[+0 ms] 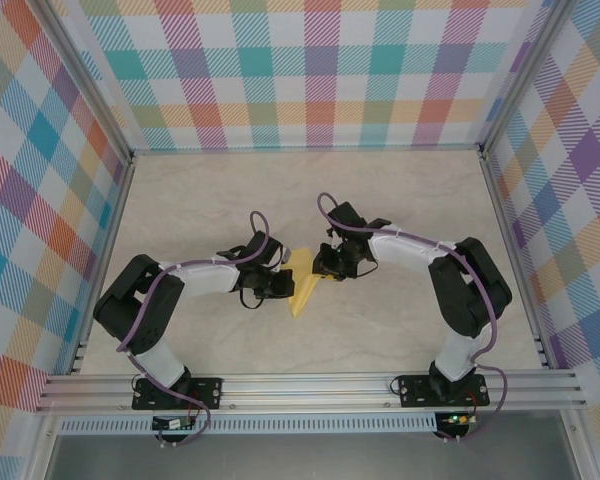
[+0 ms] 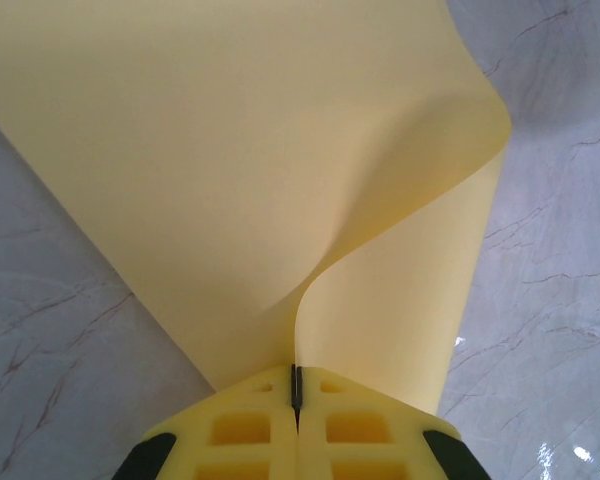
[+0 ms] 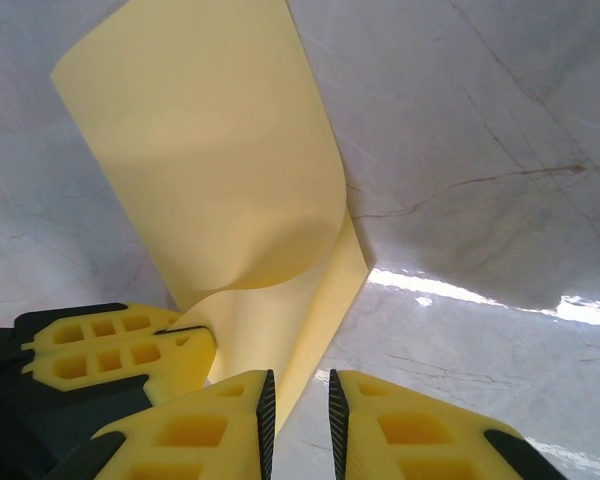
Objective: Fold a paper plane with a square sheet of paper (pick it up from the middle)
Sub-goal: Third fold the triangle at the center of the table.
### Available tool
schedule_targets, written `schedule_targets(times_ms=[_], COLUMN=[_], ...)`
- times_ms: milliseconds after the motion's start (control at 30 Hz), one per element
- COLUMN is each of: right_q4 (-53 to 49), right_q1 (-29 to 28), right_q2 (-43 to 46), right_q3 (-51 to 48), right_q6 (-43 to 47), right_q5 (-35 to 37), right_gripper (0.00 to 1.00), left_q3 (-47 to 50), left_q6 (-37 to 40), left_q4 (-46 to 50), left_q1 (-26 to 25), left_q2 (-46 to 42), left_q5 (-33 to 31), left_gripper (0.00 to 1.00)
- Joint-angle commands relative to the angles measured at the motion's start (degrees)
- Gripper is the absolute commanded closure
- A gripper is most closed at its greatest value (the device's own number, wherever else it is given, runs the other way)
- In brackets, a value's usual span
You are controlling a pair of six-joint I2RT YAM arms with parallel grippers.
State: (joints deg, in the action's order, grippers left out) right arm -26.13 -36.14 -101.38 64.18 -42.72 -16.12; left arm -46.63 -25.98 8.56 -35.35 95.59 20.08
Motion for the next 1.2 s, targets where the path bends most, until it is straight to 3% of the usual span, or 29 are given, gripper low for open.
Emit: schedule_targets(times_ms=[0,667,1167], right_q4=[0.70,2.68,20.00], right_q1=[-0.51,-1.29,-6.18], right_q2=[1.51,2.40,8.40], right_q3=[-0.86,-2.47,-14.73], right_q6=[-1.03,-1.96,-11.85], right_q5=[-0.93,-2.34,-9.50], right_gripper=[0.76,0.76,0.86], left_q3=[0.75,1.55,2.24], left_q6=[-0.30,0.05,0.25], left_q4=[-1.17,-1.19,-1.33], left_q1=[0.72,0.72,0.72], left_q2=[-0.47,1.52,2.07], left_q5=[1.10,0.73,0.84], left_gripper=[0.97,0.97,0.97])
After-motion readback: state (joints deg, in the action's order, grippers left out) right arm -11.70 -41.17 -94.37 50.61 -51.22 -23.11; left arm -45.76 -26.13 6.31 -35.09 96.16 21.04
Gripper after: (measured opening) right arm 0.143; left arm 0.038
